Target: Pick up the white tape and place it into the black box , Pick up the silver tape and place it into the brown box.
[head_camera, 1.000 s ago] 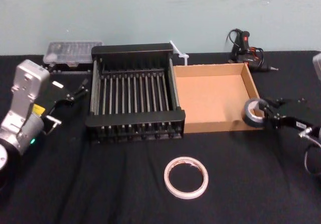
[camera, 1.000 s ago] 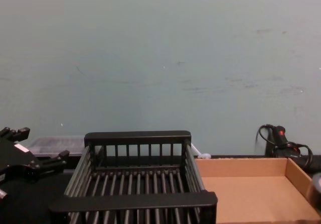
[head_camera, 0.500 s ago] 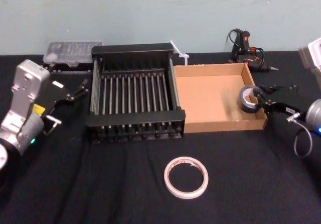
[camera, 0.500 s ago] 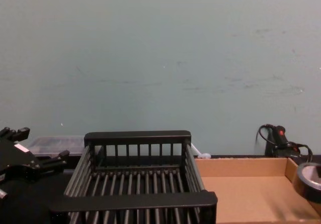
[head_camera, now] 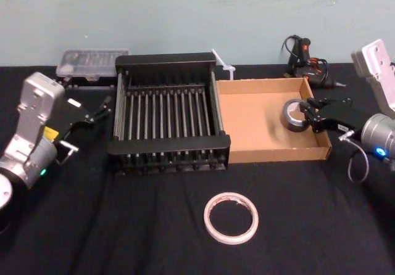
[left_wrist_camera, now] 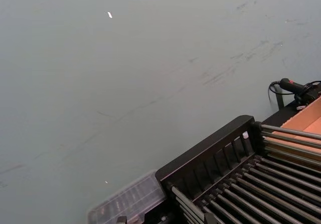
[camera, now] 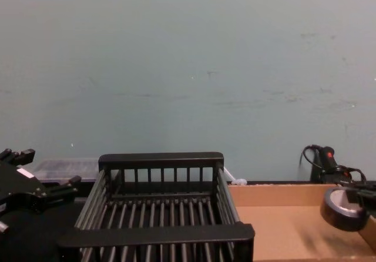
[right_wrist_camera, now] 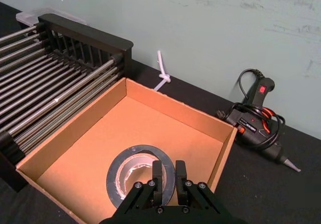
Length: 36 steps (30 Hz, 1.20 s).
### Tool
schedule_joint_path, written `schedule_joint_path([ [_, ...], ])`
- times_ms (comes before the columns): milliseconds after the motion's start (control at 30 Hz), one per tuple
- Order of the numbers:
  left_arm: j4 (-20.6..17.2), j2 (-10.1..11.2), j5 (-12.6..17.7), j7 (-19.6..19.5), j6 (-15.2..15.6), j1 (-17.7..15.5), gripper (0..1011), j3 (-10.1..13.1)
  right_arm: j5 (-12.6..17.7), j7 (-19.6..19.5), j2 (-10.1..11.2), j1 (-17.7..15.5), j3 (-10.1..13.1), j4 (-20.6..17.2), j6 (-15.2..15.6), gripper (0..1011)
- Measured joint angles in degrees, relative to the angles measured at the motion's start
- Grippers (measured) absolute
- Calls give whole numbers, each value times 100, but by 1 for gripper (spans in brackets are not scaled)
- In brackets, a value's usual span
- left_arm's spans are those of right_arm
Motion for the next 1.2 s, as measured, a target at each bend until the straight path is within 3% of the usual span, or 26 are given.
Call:
schedule_joint_path([
  [533, 0, 0, 0, 0, 0, 0, 1001, 0, -25, -8, -18, 17, -3, 19, -8, 177],
  [1200, 0, 0, 0, 0, 0, 0, 1001, 0, -7, -8, -6, 4, 4, 3, 0, 817],
])
